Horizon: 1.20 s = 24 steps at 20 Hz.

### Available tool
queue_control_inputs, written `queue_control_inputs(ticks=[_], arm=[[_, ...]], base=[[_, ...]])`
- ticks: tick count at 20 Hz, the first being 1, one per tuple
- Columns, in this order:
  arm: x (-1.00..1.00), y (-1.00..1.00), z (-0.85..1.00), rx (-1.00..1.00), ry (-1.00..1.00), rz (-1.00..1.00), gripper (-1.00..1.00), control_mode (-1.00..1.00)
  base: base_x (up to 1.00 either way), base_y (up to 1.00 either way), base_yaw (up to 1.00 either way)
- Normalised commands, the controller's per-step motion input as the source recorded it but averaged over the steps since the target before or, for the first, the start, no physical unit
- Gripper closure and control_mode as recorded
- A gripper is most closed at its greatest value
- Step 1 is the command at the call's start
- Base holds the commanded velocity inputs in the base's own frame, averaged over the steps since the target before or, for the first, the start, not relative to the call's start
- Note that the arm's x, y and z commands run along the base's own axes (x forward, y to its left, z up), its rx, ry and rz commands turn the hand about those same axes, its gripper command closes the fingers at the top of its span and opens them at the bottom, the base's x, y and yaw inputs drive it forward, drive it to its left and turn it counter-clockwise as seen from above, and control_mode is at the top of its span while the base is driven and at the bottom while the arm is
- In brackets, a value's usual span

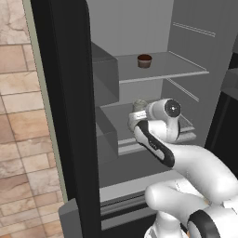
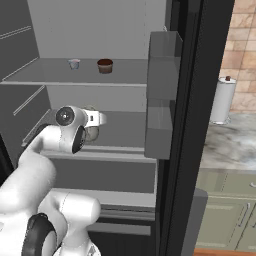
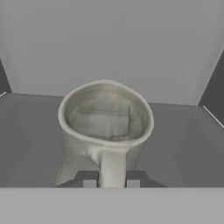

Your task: Move the cupcake and yogurt from the second highest shelf to the top shelf to make space. Then, place the pitcher from the counter on the cleared second highest shelf.

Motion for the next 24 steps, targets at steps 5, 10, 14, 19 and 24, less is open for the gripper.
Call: queue_control_inputs(ticks=[5,10,14,19,24], arm=[[0.66,0.0,-0.22,0.0,0.01,0.0,1.0,-1.0],[0.62,0.06,-0.28,-0.03,0.02,0.0,1.0,-1.0],[0.49,0.12,-0.34,-0.07,0.03,0.0,1.0,-1.0],[0.38,0.09,-0.3,-0.05,0.01,0.0,1.0,-1.0],[0.03,-0.01,-0.33,-0.01,0.0,0.0,1.0,-1.0]], base=[[0.0,0.0,0.0],[0.0,0.0,0.0],[0.0,0.0,0.0],[0.0,0.0,0.0],[0.0,0.0,0.0]])
